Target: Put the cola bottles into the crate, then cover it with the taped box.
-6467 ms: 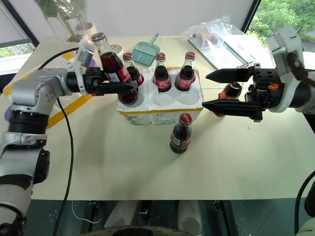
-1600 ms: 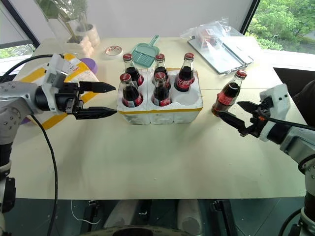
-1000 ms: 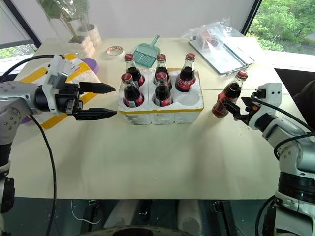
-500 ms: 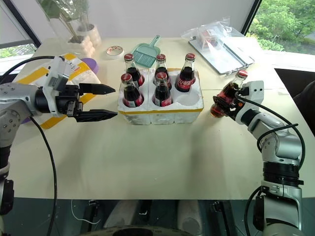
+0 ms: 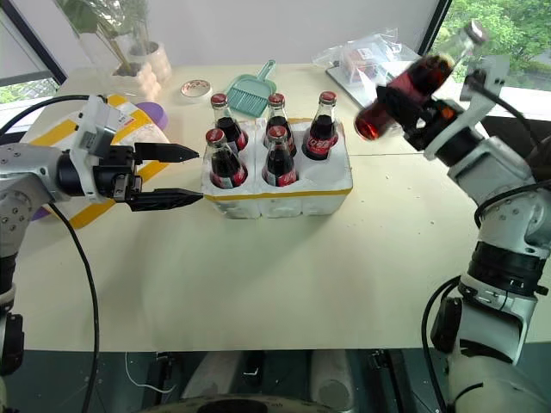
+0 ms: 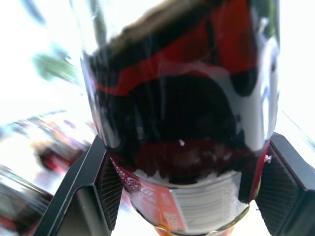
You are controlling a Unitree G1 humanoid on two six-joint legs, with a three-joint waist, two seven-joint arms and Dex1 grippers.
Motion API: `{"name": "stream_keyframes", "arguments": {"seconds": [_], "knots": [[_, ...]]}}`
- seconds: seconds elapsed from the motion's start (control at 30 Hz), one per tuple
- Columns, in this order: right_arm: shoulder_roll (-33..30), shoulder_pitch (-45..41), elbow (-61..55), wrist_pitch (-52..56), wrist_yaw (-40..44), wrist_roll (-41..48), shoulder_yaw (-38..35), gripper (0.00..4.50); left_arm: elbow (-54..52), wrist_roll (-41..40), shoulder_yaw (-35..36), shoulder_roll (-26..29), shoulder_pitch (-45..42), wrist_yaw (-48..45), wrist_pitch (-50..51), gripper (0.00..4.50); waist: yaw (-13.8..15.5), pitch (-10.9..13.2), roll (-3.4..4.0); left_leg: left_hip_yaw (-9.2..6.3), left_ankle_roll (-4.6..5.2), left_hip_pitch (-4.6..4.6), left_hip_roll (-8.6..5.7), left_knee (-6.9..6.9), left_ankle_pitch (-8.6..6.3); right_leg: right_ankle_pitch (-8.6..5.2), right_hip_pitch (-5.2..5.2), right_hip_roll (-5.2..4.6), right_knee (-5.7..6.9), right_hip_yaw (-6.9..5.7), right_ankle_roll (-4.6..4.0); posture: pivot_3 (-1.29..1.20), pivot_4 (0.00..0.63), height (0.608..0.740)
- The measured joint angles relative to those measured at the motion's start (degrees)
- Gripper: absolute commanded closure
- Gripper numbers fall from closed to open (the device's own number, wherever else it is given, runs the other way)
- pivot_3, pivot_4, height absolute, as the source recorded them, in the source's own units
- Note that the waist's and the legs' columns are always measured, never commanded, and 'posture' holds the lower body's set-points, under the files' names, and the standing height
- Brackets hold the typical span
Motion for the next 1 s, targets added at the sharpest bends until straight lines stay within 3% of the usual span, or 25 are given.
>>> {"name": "stream_keyframes", "arguments": {"seconds": [0.3,0.73,0.8,0.87,1.0], "knots": [[0.0,3.3,-4.9,2.2,4.1,-1.1,11.7,1.64,0.1,0.1,0.2,0.1,0.4,0.1,-0.1,0.00,0.4,0.0,-0.01,0.02,0.01,-0.04,-0.06,0.08,-0.01,0.00,0.01,-0.06,0.00,0.00,0.01,0.00,0.150,0.738],[-4.8,2.4,1.6,-11.7,18.2,-20.8,29.0,1.64,-0.5,0.1,1.3,0.6,1.5,0.8,-0.1,0.00,-0.3,0.0,-0.03,0.03,-0.01,-0.07,-0.04,0.08,0.01,0.00,-0.06,-0.01,0.03,-0.01,0.01,0.00,0.150,0.738],[-3.7,1.3,4.5,-12.0,19.2,-22.1,29.9,0.61,-0.8,0.1,1.4,0.6,2.0,0.9,-0.2,0.00,-0.8,0.0,-0.03,0.02,-0.06,-0.08,-0.04,0.07,0.03,0.00,-0.08,-0.02,0.03,-0.01,0.01,0.00,0.150,0.738],[-2.9,-1.0,6.7,-12.3,20.2,-23.0,30.5,0.11,-0.9,0.1,1.4,0.6,2.4,1.1,-0.2,0.00,-1.1,0.0,-0.04,0.02,-0.07,-0.08,-0.03,0.07,0.04,0.01,-0.07,-0.02,0.02,-0.01,0.01,0.00,0.150,0.738],[-2.9,-2.1,8.3,-12.1,21.5,-23.7,30.2,0.11,-2.3,-0.1,2.3,0.6,3.3,1.5,-0.1,0.00,-0.9,0.0,-0.05,0.01,-0.04,-0.07,-0.04,0.07,0.02,0.01,-0.06,-0.04,0.02,0.00,0.01,0.00,0.150,0.738]]}}
